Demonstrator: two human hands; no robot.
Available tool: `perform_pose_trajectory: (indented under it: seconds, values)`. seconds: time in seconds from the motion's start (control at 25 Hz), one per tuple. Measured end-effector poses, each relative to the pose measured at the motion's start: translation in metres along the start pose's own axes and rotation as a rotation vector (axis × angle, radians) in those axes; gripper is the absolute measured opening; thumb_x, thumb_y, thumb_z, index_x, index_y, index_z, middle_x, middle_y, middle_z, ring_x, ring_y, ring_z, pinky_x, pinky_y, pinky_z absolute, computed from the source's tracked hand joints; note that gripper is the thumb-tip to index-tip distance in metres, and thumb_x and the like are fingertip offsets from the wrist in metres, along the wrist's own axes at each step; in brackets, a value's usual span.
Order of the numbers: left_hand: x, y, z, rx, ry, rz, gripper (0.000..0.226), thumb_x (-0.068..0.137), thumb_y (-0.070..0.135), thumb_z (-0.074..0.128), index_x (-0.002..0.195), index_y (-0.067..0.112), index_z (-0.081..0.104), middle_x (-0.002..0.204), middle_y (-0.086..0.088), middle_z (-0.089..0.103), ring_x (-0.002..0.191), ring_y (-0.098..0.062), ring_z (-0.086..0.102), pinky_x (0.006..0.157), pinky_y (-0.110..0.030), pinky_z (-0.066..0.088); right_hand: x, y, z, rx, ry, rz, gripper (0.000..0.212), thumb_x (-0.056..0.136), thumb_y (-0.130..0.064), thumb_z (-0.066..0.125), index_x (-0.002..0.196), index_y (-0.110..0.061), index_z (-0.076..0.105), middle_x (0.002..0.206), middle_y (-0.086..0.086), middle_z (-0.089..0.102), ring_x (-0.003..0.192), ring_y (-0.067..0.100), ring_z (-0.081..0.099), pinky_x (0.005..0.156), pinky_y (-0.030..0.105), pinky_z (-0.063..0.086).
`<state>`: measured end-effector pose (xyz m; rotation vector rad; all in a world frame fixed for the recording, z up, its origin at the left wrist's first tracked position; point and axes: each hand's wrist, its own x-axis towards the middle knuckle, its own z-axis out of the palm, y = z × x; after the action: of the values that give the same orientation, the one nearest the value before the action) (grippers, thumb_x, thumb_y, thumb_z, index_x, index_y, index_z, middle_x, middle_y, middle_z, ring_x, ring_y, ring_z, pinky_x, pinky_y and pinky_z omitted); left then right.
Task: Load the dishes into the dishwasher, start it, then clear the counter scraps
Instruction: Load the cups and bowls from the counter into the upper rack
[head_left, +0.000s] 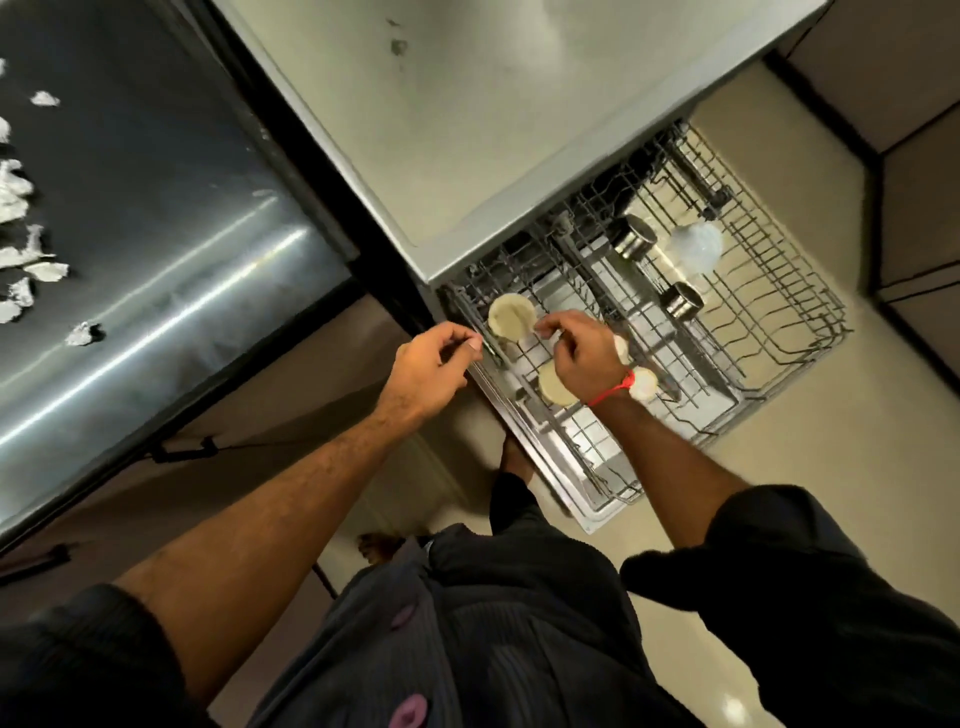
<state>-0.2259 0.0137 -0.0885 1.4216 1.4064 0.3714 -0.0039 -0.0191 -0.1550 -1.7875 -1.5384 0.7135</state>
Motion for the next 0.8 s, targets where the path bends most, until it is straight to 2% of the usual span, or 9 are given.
perform_pose_trajectory:
  seconds: [0.12, 0.2, 0.32, 0.36, 0.48, 0.64, 0.8]
  values:
    - [-0.031, -0.019, -0.056, -0.042, 0.157, 0.08, 0.013, 0.097, 0.036, 0.063, 0.09, 0.048, 0.064, 0.086, 0.016, 0.072, 0.067, -0.003, 0.069, 0.049, -0.01, 0.047, 0.0, -0.086, 0.036, 0.076, 0.034, -0.21, 0.033, 0.075, 0.011, 0.05, 0.093, -0.006, 0.072, 0.087, 0.006, 0.07, 0.08, 0.019, 0.065, 0.081, 0.027, 0.052]
    - [-0.052, -0.035, -0.096, -0.06, 0.255, 0.13, 0.013, 0.096, 0.036, 0.065, 0.094, 0.049, 0.063, 0.088, 0.016, 0.071, 0.068, -0.005, 0.069, 0.055, -0.017, 0.053, -0.003, -0.139, 0.065, 0.141, 0.004, -0.307, 0.035, 0.075, 0.012, 0.049, 0.092, -0.008, 0.072, 0.084, 0.002, 0.069, 0.076, 0.013, 0.064, 0.078, 0.024, 0.052]
    - [-0.087, -0.066, -0.159, -0.115, 0.426, 0.133, 0.012, 0.096, 0.031, 0.067, 0.107, 0.035, 0.065, 0.094, 0.011, 0.07, 0.073, -0.012, 0.069, 0.068, -0.038, 0.062, -0.006, -0.214, 0.118, 0.249, -0.067, -0.374, 0.036, 0.078, 0.01, 0.046, 0.095, -0.009, 0.071, 0.082, 0.001, 0.068, 0.075, 0.008, 0.064, 0.076, 0.023, 0.051]
    - [-0.099, -0.078, -0.181, -0.142, 0.49, 0.116, 0.014, 0.095, 0.029, 0.068, 0.109, 0.031, 0.065, 0.094, 0.011, 0.07, 0.071, -0.016, 0.069, 0.069, -0.041, 0.062, -0.007, -0.238, 0.138, 0.285, -0.103, -0.363, 0.036, 0.079, 0.009, 0.045, 0.097, -0.01, 0.07, 0.083, 0.001, 0.068, 0.074, 0.005, 0.062, 0.074, 0.023, 0.049]
    - [-0.139, -0.115, -0.243, -0.196, 0.63, 0.071, 0.019, 0.095, 0.028, 0.068, 0.114, 0.028, 0.064, 0.098, 0.012, 0.067, 0.069, -0.026, 0.07, 0.07, -0.038, 0.062, -0.016, -0.304, 0.197, 0.321, -0.228, -0.313, 0.036, 0.085, 0.006, 0.049, 0.105, -0.017, 0.068, 0.089, -0.003, 0.067, 0.073, 0.002, 0.059, 0.072, 0.023, 0.048]
    - [-0.184, -0.157, -0.301, -0.209, 0.758, 0.03, 0.028, 0.096, 0.03, 0.067, 0.122, 0.027, 0.06, 0.103, 0.014, 0.067, 0.068, -0.023, 0.071, 0.07, -0.04, 0.061, -0.027, -0.376, 0.263, 0.309, -0.322, -0.392, 0.037, 0.085, 0.003, 0.052, 0.111, -0.02, 0.066, 0.097, -0.004, 0.066, 0.08, 0.008, 0.063, 0.074, 0.025, 0.054]
    - [-0.218, -0.2, -0.353, -0.249, 0.905, -0.046, 0.029, 0.096, 0.028, 0.066, 0.124, 0.024, 0.06, 0.109, 0.009, 0.066, 0.085, -0.025, 0.07, 0.081, -0.047, 0.058, -0.035, -0.44, 0.322, 0.276, -0.437, -0.451, 0.039, 0.084, 0.003, 0.054, 0.114, -0.021, 0.064, 0.102, -0.004, 0.063, 0.08, 0.011, 0.06, 0.073, 0.02, 0.05]
